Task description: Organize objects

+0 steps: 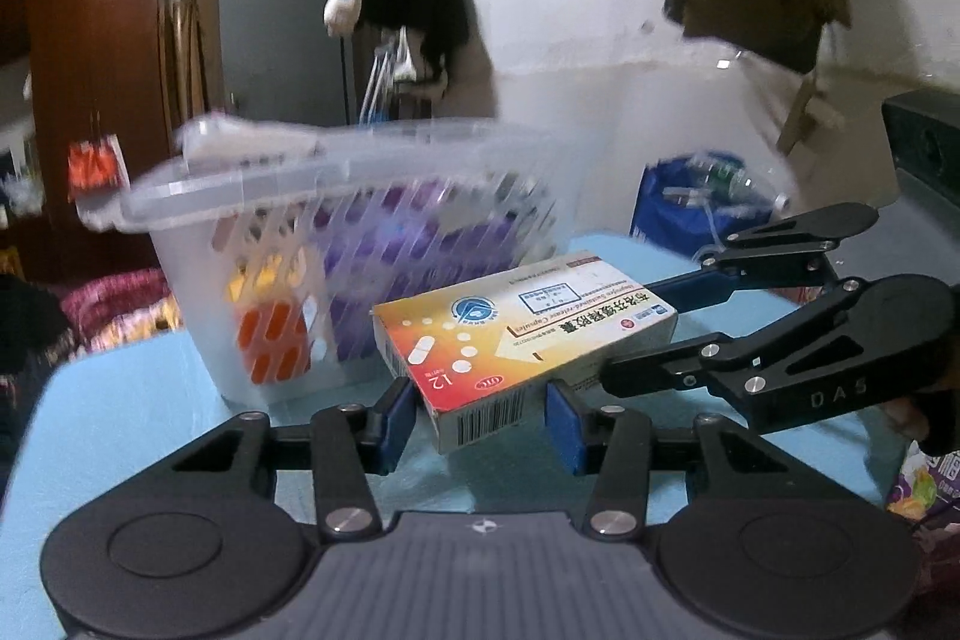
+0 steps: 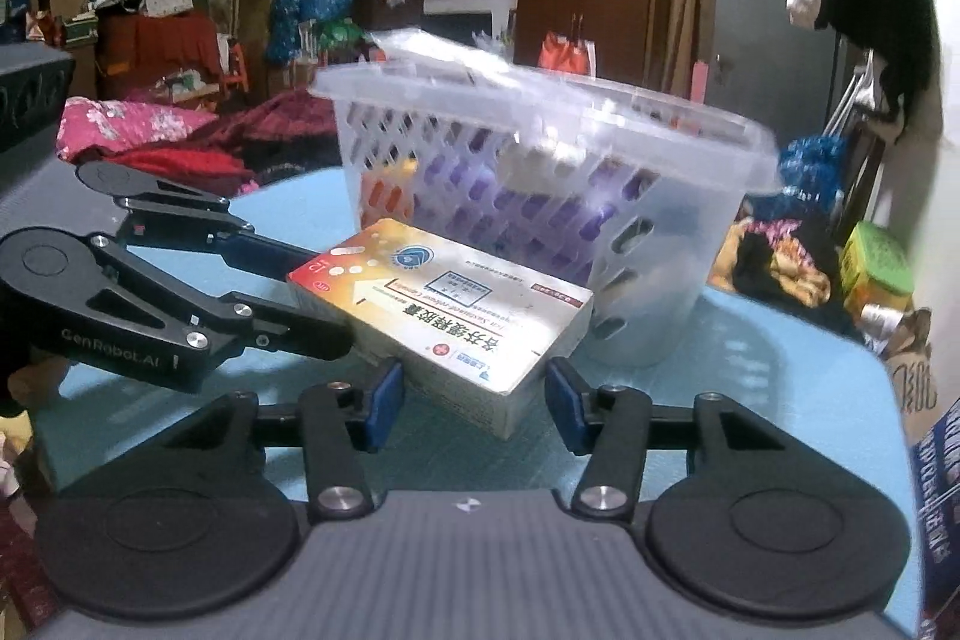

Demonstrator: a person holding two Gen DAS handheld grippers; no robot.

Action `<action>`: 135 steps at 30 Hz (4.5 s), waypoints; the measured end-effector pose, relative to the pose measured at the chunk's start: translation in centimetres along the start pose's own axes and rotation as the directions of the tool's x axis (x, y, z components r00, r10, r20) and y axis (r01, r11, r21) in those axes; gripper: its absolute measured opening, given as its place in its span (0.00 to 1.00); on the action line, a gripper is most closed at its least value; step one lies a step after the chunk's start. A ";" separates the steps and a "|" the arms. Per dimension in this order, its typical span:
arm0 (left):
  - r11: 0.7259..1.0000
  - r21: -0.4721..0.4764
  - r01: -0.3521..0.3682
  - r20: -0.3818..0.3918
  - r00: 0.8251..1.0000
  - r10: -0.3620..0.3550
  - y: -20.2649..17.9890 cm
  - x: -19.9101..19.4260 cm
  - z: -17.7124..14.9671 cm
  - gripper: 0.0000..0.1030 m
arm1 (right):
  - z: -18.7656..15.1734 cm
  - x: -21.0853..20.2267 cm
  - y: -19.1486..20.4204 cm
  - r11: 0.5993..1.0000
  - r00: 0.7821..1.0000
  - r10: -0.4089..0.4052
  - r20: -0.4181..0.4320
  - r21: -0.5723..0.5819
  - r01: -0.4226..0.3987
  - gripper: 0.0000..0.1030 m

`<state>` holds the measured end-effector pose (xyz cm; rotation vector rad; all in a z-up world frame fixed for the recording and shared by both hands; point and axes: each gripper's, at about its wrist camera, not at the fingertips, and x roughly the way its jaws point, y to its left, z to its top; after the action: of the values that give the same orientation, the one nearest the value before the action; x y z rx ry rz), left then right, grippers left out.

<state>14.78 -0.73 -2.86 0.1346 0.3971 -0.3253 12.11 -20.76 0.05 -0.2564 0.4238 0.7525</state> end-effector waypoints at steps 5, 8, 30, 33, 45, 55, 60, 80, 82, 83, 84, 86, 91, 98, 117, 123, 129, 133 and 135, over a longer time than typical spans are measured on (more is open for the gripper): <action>0.997 0.063 -0.035 0.122 0.992 0.027 -2.4 -3.5 -0.3 0.49 | -0.2 -3.0 1.7 0.998 0.997 -0.028 0.075 -0.048 0.031 0.51; 0.996 0.076 -0.041 0.187 0.982 0.026 -3.1 -5.6 0.0 0.49 | -0.1 -5.0 2.7 0.996 0.991 -0.040 0.127 -0.074 0.050 0.50; 0.982 0.101 -0.163 0.119 0.981 0.150 1.7 3.3 15.4 0.49 | 14.5 1.4 -4.9 0.991 0.979 -0.118 0.168 -0.037 0.126 0.48; 0.986 0.044 -0.159 0.074 0.985 0.156 2.9 5.4 15.4 0.49 | 14.2 3.9 -6.3 0.993 0.986 -0.115 0.118 0.003 0.115 0.48; 0.971 -0.049 -0.235 -0.004 0.972 0.235 4.5 8.3 15.1 0.69 | 12.6 7.4 -7.6 0.984 0.986 -0.166 0.007 0.071 0.165 0.48; 0.965 -0.198 -0.174 0.060 0.980 0.189 5.3 2.7 12.9 0.98 | 10.8 1.3 -6.9 0.976 0.979 -0.156 0.132 0.172 0.133 1.00; 0.961 -0.223 -0.166 0.017 0.985 0.174 6.0 1.8 11.3 0.98 | 10.8 1.0 -6.4 0.979 0.985 -0.130 0.114 0.169 0.110 1.00; 0.960 -0.125 -0.249 0.161 0.950 0.268 -1.8 -12.1 8.0 0.98 | 7.2 -11.3 -1.7 0.975 0.972 -0.072 0.224 0.221 0.021 1.00; 0.963 -0.117 -0.244 0.143 0.955 0.260 -2.2 -11.8 7.9 0.98 | 7.4 -11.8 -1.3 0.978 0.969 -0.096 0.228 0.203 0.049 1.00; 0.964 -0.111 -0.240 0.138 0.957 0.254 -2.5 -11.5 7.9 0.98 | 7.5 -11.8 -1.1 0.981 0.967 -0.110 0.231 0.185 0.067 1.00; 0.965 -0.112 -0.239 0.138 0.958 0.253 -2.6 -11.3 7.9 0.98 | 7.6 -11.7 -0.9 0.981 0.965 -0.125 0.232 0.175 0.085 1.00; 0.966 -0.114 -0.233 0.132 0.960 0.248 -2.7 -10.5 7.9 0.98 | 7.9 -10.8 -0.8 0.981 0.965 -0.141 0.220 0.165 0.105 1.00; 0.964 -0.128 -0.233 0.089 0.965 0.246 -2.1 -8.1 8.0 0.98 | 8.2 -7.5 -1.5 0.977 0.971 -0.166 0.169 0.162 0.139 1.00; 0.955 -0.131 -0.267 0.065 0.959 0.277 -1.8 -5.6 7.8 0.98 | 6.7 -5.2 -1.8 0.965 0.973 -0.200 0.111 0.193 0.176 1.00; 0.952 -0.173 -0.253 0.056 0.962 0.266 -2.0 -6.0 7.4 0.98 | 5.4 -6.6 -0.7 0.970 0.977 -0.161 0.139 0.207 0.131 1.00; 0.951 -0.177 -0.252 0.058 0.962 0.266 -1.9 -6.0 7.4 0.98 | 5.5 -6.6 -1.3 0.965 0.975 -0.174 0.138 0.222 0.141 1.00; 0.949 -0.186 -0.255 0.060 0.961 0.270 -1.7 -6.0 7.4 0.98 | 5.6 -6.6 -1.7 0.966 0.981 -0.140 0.134 0.237 0.106 1.00; 0.949 -0.194 -0.248 0.062 0.963 0.264 -1.5 -6.1 7.3 0.98 | 5.6 -6.5 -1.7 0.966 0.980 -0.155 0.127 0.227 0.123 1.00; 0.949 -0.195 -0.247 0.063 0.963 0.264 -1.5 -6.1 7.3 0.98 | 5.6 -6.4 -1.7 0.966 0.980 -0.156 0.126 0.225 0.125 1.00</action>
<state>11.53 -1.84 6.20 -0.0114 0.3160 -0.0367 10.68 -23.80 8.05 -0.0270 0.3440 0.5756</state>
